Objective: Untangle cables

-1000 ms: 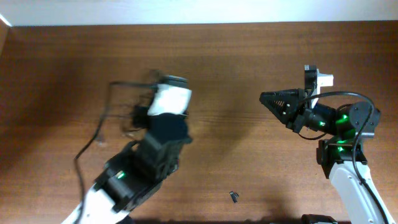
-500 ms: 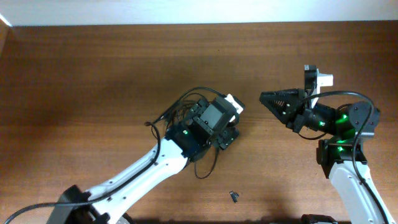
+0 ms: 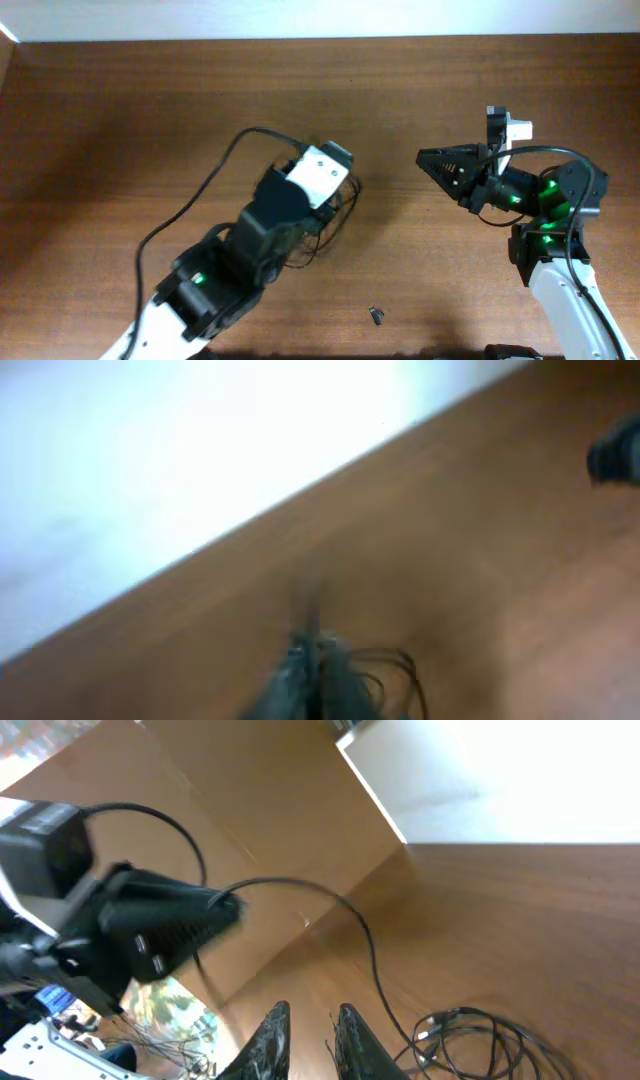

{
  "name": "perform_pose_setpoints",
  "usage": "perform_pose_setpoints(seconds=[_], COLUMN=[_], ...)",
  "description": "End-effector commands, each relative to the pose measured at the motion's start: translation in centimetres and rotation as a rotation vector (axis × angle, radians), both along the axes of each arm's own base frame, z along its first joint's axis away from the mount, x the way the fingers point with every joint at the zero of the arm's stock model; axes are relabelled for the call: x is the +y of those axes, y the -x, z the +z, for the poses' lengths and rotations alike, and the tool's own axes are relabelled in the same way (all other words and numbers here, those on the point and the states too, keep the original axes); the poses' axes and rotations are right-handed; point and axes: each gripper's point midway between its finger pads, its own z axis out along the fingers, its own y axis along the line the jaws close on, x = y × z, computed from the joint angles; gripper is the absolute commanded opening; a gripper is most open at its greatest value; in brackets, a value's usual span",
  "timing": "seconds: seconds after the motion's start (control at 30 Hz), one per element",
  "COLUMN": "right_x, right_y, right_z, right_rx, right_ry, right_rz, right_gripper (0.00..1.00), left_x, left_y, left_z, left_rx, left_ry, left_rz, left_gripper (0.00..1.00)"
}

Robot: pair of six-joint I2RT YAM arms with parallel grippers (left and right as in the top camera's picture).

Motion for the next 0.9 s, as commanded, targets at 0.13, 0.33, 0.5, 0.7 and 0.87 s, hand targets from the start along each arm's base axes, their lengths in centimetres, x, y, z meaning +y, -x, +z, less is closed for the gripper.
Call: perform_pose_setpoints(seconds=[0.13,0.33,0.5,0.7,0.87], right_x=[-0.2,-0.2,-0.2,-0.2,-0.2], right_y=[-0.7,-0.8,-0.8,-0.8,-0.8], right_z=[-0.9,-1.0,-1.1,-1.1,-1.1], right_rx=[0.016,0.004,0.006,0.006,0.006], right_ry=[0.007,0.014,0.014,0.014,0.014], right_rz=[0.004,0.003,0.003,0.002,0.002], right_gripper=[0.19,0.26,0.26,0.26,0.26], left_x=[2.4,2.4,3.4,7.8,8.7], left_y=[1.1,1.2,2.1,3.6,4.5], left_z=[7.5,10.0,14.8,19.9,21.2], left_rx=[-0.208,-0.283,-0.421,-0.585,-0.624], left_ry=[0.182,0.251,0.392,0.568,0.616], left_rz=[0.053,0.049,0.056,0.200,0.200], left_gripper=[0.00,0.00,0.00,0.00,0.00])
